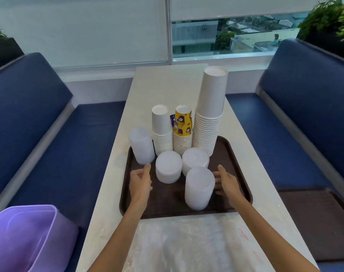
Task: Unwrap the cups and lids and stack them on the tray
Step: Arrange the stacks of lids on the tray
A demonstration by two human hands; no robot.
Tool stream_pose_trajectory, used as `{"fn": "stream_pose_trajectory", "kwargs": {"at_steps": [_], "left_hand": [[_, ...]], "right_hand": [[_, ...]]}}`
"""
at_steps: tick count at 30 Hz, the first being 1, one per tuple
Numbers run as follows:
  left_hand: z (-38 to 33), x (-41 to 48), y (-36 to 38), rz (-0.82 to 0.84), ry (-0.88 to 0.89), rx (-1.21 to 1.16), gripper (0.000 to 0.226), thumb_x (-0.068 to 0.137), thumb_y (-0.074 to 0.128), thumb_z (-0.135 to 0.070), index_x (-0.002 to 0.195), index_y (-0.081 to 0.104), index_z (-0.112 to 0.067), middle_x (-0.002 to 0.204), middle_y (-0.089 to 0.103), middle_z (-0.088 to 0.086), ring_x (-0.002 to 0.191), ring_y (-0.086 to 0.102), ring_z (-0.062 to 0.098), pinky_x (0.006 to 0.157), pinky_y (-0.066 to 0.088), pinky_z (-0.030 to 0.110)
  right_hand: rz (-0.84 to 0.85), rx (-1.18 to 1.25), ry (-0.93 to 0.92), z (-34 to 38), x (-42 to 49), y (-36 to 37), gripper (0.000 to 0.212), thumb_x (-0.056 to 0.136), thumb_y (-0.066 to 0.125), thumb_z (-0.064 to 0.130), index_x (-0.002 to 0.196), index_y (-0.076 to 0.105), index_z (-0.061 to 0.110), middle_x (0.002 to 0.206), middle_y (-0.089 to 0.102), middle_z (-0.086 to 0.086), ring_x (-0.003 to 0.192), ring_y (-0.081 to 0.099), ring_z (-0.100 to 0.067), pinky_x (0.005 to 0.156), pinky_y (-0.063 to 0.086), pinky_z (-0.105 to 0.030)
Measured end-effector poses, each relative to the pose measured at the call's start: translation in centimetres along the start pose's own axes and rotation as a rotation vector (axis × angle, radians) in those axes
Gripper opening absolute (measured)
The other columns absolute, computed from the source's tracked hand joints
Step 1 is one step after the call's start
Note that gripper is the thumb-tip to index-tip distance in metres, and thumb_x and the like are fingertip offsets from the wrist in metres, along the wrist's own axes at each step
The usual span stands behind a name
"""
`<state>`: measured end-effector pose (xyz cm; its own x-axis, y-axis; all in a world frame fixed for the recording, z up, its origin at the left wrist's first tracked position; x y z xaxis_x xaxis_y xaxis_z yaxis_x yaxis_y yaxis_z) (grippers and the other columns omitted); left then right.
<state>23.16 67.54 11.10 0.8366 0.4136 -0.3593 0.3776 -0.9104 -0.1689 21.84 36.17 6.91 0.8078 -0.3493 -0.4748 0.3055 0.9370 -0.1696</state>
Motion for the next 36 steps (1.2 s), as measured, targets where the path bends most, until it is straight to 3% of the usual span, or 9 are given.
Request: {"fn": "stream_pose_trajectory", "kwargs": {"at_steps": [3, 6, 10, 15, 18, 21, 27, 31, 36], "left_hand": [[-2.5, 2.9, -2.9, -0.112, 0.051, -0.070, 0.046, 0.091, 0.056, -0.045, 0.123, 0.040, -0.016, 0.108, 0.050, 0.002, 0.097, 0.051, 0.019, 0.081, 0.047, 0.035], [-4.5, 6.1, -3.2, -0.083, 0.043, -0.090, 0.062, 0.088, 0.057, -0.051, 0.137, 0.033, -0.022, 0.135, 0.041, 0.004, 0.118, 0.045, 0.021, 0.101, 0.042, 0.044], [-7.5, 9.5, -2.3, -0.029, 0.080, -0.017, 0.068, 0.088, 0.057, -0.052, 0.141, 0.032, -0.020, 0.148, 0.033, 0.004, 0.131, 0.038, 0.022, 0.107, 0.036, 0.048], [-8.7, 12.0, 0.5, 0.146, 0.050, 0.121, 0.065, 0.090, 0.056, -0.048, 0.143, 0.035, -0.017, 0.147, 0.036, 0.000, 0.131, 0.037, 0.020, 0.105, 0.034, 0.041], [-8.3, 12.2, 1.9, 0.258, 0.005, 0.180, 0.066, 0.089, 0.059, -0.046, 0.143, 0.034, -0.017, 0.133, 0.041, -0.005, 0.121, 0.040, 0.018, 0.099, 0.034, 0.037], [-7.7, 12.6, 2.1, 0.287, -0.024, 0.193, 0.068, 0.087, 0.063, -0.042, 0.142, 0.033, -0.015, 0.134, 0.043, -0.005, 0.122, 0.041, 0.019, 0.104, 0.036, 0.040], [-7.1, 11.5, 1.3, 0.281, -0.018, 0.266, 0.061, 0.089, 0.059, -0.041, 0.139, 0.035, -0.016, 0.131, 0.044, 0.001, 0.122, 0.041, 0.022, 0.103, 0.037, 0.041], [-6.4, 9.7, -0.1, 0.283, -0.011, 0.311, 0.050, 0.092, 0.056, -0.041, 0.133, 0.040, -0.017, 0.120, 0.045, -0.001, 0.110, 0.042, 0.019, 0.098, 0.038, 0.038], [-4.7, 6.6, -2.2, 0.282, -0.024, 0.344, 0.051, 0.092, 0.055, -0.041, 0.135, 0.040, -0.018, 0.130, 0.045, 0.002, 0.115, 0.044, 0.022, 0.096, 0.040, 0.039]], "right_hand": [[-0.005, -0.002, -0.013, 0.7, 1.0, 0.3, 0.047, 0.097, 0.042, 0.049, 0.113, 0.061, 0.009, 0.105, 0.066, -0.016, 0.097, 0.063, -0.031, 0.079, 0.052, -0.038], [-0.016, 0.003, -0.033, 1.5, 1.7, 0.6, 0.045, 0.098, 0.043, 0.046, 0.116, 0.057, 0.007, 0.105, 0.062, -0.016, 0.093, 0.060, -0.027, 0.078, 0.049, -0.037], [0.009, -0.005, -0.045, 2.1, 2.6, 1.5, 0.043, 0.096, 0.047, 0.044, 0.123, 0.052, 0.010, 0.108, 0.058, -0.011, 0.101, 0.057, -0.026, 0.077, 0.046, -0.037], [0.060, -0.003, -0.054, 2.6, 3.5, 2.5, 0.042, 0.094, 0.051, 0.043, 0.126, 0.050, 0.016, 0.127, 0.055, -0.009, 0.116, 0.053, -0.029, 0.079, 0.044, -0.037], [0.083, -0.010, -0.065, 3.2, 3.7, 2.8, 0.046, 0.094, 0.053, 0.039, 0.132, 0.048, 0.015, 0.134, 0.051, -0.008, 0.121, 0.051, -0.029, 0.083, 0.044, -0.038], [0.102, -0.017, -0.053, 3.4, 3.7, 2.9, 0.051, 0.093, 0.055, 0.040, 0.137, 0.045, 0.016, 0.137, 0.049, -0.006, 0.123, 0.049, -0.028, 0.084, 0.044, -0.037], [0.113, -0.006, -0.005, 2.4, 3.2, 2.8, 0.048, 0.095, 0.051, 0.039, 0.138, 0.045, 0.017, 0.130, 0.052, -0.009, 0.114, 0.051, -0.025, 0.081, 0.040, -0.036], [0.114, 0.013, -0.010, 2.4, 2.2, 3.0, 0.047, 0.097, 0.049, 0.037, 0.138, 0.045, 0.015, 0.122, 0.050, -0.004, 0.105, 0.049, -0.018, 0.072, 0.041, -0.030], [0.109, 0.040, -0.014, 2.1, 0.9, 2.8, 0.043, 0.100, 0.045, 0.034, 0.138, 0.044, 0.014, 0.120, 0.047, -0.001, 0.105, 0.046, -0.016, 0.086, 0.039, -0.034]]}}
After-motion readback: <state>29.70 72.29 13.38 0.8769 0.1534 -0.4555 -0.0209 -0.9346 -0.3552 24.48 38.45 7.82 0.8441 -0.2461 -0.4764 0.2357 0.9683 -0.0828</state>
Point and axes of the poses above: each hand's wrist, its own x-axis towards the middle knuckle, its own y-axis out of the palm, z = x × y, the point moved 10 cm from there along x, towards the middle knuckle
